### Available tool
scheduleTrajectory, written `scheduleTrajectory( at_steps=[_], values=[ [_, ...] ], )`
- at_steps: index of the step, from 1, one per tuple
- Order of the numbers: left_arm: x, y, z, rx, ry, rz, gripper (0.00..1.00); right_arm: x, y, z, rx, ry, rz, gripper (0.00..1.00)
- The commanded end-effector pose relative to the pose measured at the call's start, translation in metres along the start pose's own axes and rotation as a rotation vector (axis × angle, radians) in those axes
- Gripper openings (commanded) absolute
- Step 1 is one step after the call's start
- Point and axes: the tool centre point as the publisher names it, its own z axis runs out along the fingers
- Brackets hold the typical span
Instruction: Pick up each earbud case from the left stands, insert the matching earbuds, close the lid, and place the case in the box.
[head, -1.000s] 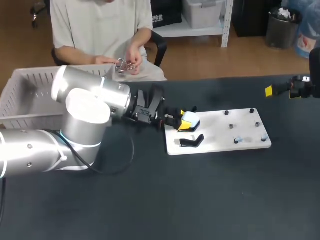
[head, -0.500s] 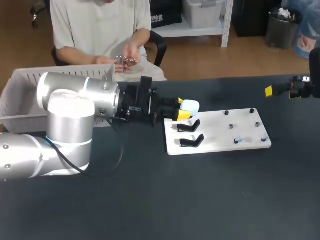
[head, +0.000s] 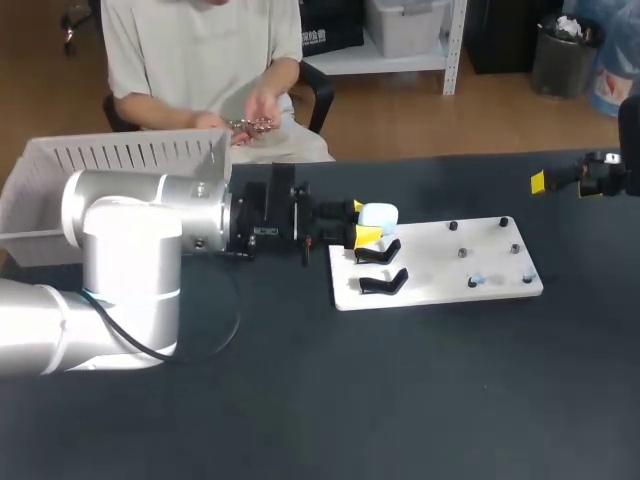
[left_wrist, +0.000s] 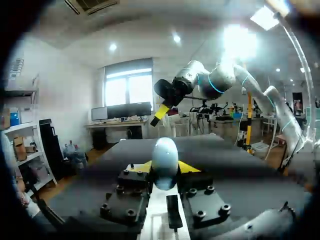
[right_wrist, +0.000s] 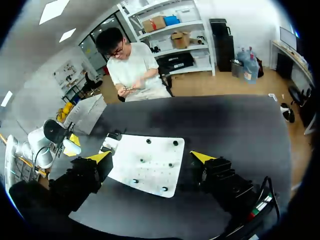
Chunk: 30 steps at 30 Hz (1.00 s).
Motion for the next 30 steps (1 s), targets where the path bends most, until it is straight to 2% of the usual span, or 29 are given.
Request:
scheduleTrajectory(
  at_steps=[1, 13, 17, 24, 30],
  values=[
    [0.0, -0.003, 0.001, -0.043, -0.003, 0.003, 0.0, 0.0, -0.001, 0.0, -0.004, 0.002, -0.001, 1.0],
    [0.0, -0.003, 0.001, -0.043, -0.003, 0.003, 0.0, 0.0, -0.001, 0.0, -0.004, 0.002, -0.001, 1.0],
    [0.001, -0.005, 0.001, -0.043, -0.048, 0.008, 0.0, 0.0, 0.004, -0.001, -0.004, 0.001, -0.002, 1.0],
    [0.0, 0.001, 0.0, -0.016, -0.107, 0.014, 0.0, 0.006, 0.029, -0.013, -0.016, 0.008, -0.046, 1.0],
    [-0.001, 0.005, 0.0, 0.017, -0.128, 0.011, 0.0, 0.017, 0.069, -0.013, -0.068, 0.033, -0.123, 1.0]
  ],
)
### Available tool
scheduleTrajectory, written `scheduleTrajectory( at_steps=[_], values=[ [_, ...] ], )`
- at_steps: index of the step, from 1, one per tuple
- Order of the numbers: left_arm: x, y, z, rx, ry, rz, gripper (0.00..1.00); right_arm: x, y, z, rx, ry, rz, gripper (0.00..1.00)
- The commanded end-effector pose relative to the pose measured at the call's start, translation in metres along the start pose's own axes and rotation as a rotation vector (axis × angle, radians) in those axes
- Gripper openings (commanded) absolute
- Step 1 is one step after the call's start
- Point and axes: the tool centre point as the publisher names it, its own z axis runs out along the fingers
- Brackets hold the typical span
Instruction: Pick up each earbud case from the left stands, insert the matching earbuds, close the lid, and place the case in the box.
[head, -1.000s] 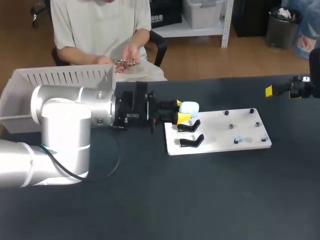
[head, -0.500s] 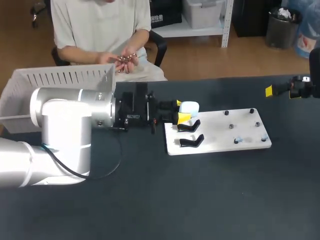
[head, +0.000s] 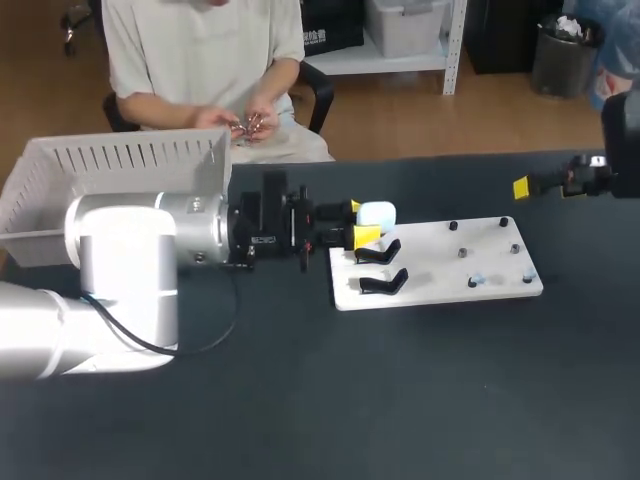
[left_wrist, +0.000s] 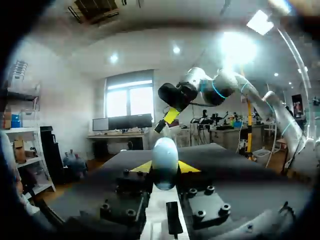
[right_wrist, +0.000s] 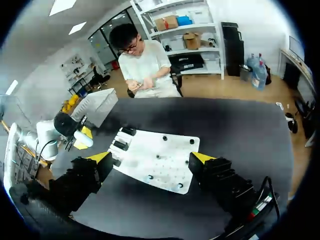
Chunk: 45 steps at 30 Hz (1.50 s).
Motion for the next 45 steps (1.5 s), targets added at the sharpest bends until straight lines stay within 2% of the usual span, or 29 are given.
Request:
scheduleTrajectory(
  at_steps=[1, 8, 12, 20, 32, 45],
  values=[
    [0.005, 0.007, 0.002, 0.026, -0.012, -0.005, 0.0, 0.005, 0.026, -0.004, -0.022, 0.015, -0.035, 1.0],
    [0.007, 0.007, 0.003, 0.048, -0.016, -0.014, 0.0, 0.007, 0.066, 0.009, -0.02, 0.081, -0.113, 1.0],
    [0.01, 0.008, 0.005, 0.053, -0.017, -0.019, 0.0, 0.01, 0.081, 0.017, -0.007, 0.12, -0.139, 1.0],
    [0.01, 0.011, 0.007, 0.058, -0.025, -0.019, 0.0, 0.018, 0.098, 0.036, -0.023, 0.17, -0.13, 1.0],
    [0.011, 0.013, 0.008, 0.058, -0.027, -0.018, 0.0, 0.018, 0.122, 0.071, -0.056, 0.215, -0.169, 1.0],
    [0.011, 0.013, 0.008, 0.058, -0.027, -0.018, 0.0, 0.008, 0.124, 0.1, -0.045, 0.232, -0.204, 1.0]
  ],
)
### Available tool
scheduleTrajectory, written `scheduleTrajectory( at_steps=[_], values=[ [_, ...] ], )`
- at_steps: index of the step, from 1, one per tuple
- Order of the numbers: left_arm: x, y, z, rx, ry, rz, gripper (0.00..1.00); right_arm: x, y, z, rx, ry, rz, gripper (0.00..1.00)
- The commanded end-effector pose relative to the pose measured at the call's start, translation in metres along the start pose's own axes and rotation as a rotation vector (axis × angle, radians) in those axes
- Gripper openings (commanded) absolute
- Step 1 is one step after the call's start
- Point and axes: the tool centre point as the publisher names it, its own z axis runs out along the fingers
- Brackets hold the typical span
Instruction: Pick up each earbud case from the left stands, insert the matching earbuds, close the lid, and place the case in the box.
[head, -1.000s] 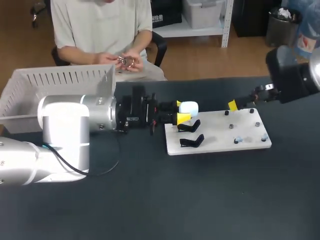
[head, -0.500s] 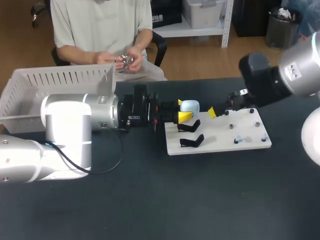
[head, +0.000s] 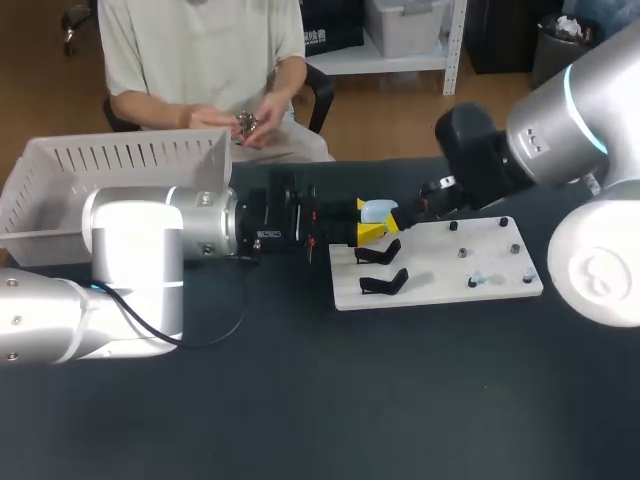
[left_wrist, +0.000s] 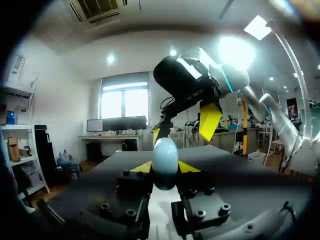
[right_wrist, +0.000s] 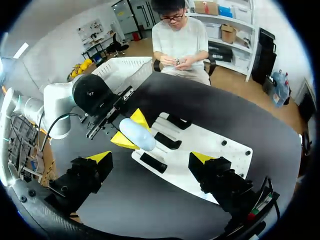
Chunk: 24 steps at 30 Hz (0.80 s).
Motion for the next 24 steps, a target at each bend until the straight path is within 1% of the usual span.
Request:
scheduleTrajectory(
  at_steps=[1, 15, 24],
  values=[
    [0.001, 0.001, 0.0, 0.002, -0.002, 0.0, 0.0, -0.007, 0.0, 0.01, -0.002, 0.019, -0.001, 1.0],
    [0.001, 0.001, 0.0, 0.002, -0.002, 0.0, 0.0, -0.011, -0.012, 0.022, 0.004, 0.043, 0.012, 1.0],
    [0.001, 0.001, 0.0, 0.002, -0.002, 0.0, 0.0, -0.016, -0.019, 0.018, 0.017, 0.02, 0.035, 1.0]
  ],
)
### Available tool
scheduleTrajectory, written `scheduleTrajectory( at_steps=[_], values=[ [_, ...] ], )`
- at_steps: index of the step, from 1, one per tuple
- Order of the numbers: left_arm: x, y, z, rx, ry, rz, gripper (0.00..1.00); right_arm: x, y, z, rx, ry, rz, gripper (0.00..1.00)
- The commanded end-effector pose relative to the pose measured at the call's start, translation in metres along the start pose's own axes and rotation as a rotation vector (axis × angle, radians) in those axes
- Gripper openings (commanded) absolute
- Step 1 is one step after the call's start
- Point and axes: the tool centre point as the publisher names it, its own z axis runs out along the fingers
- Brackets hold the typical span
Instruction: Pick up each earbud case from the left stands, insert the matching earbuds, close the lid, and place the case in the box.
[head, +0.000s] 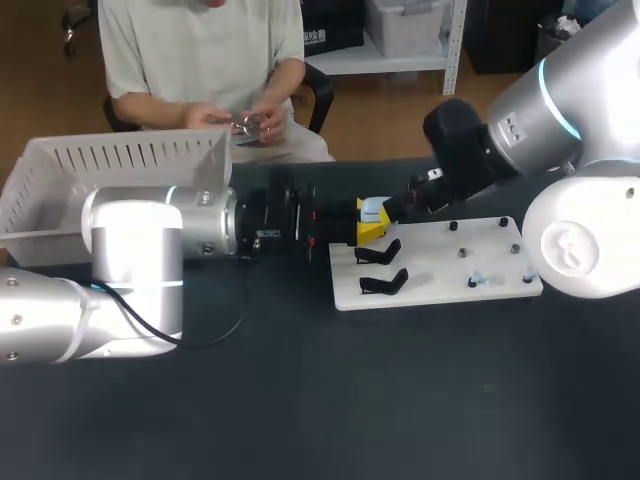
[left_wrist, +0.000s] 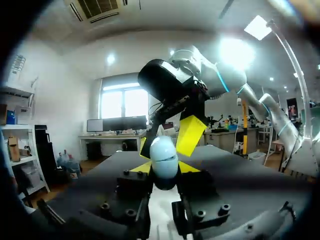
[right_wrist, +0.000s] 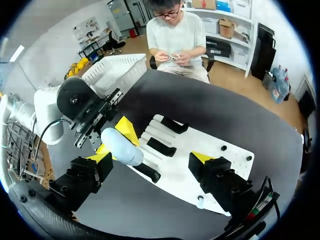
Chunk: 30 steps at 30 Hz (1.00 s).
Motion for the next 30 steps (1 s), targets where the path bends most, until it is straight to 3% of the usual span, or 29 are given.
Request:
scheduleTrajectory(
  at_steps=[1, 11, 19, 30],
  values=[
    [0.001, 0.001, 0.001, 0.002, -0.001, 0.0, 0.0, -0.004, -0.004, -0.004, 0.011, -0.014, 0.007, 1.0],
    [0.001, 0.001, 0.001, 0.002, -0.001, 0.0, 0.0, -0.014, -0.02, -0.038, 0.103, -0.066, -0.012, 1.0],
    [0.001, 0.001, 0.001, 0.002, -0.001, 0.0, 0.0, 0.015, -0.048, -0.062, 0.286, 0.129, -0.014, 1.0],
    [0.001, 0.001, 0.001, 0.002, -0.001, 0.0, 0.0, 0.08, -0.093, -0.061, 0.404, 0.348, 0.109, 1.0]
  ],
)
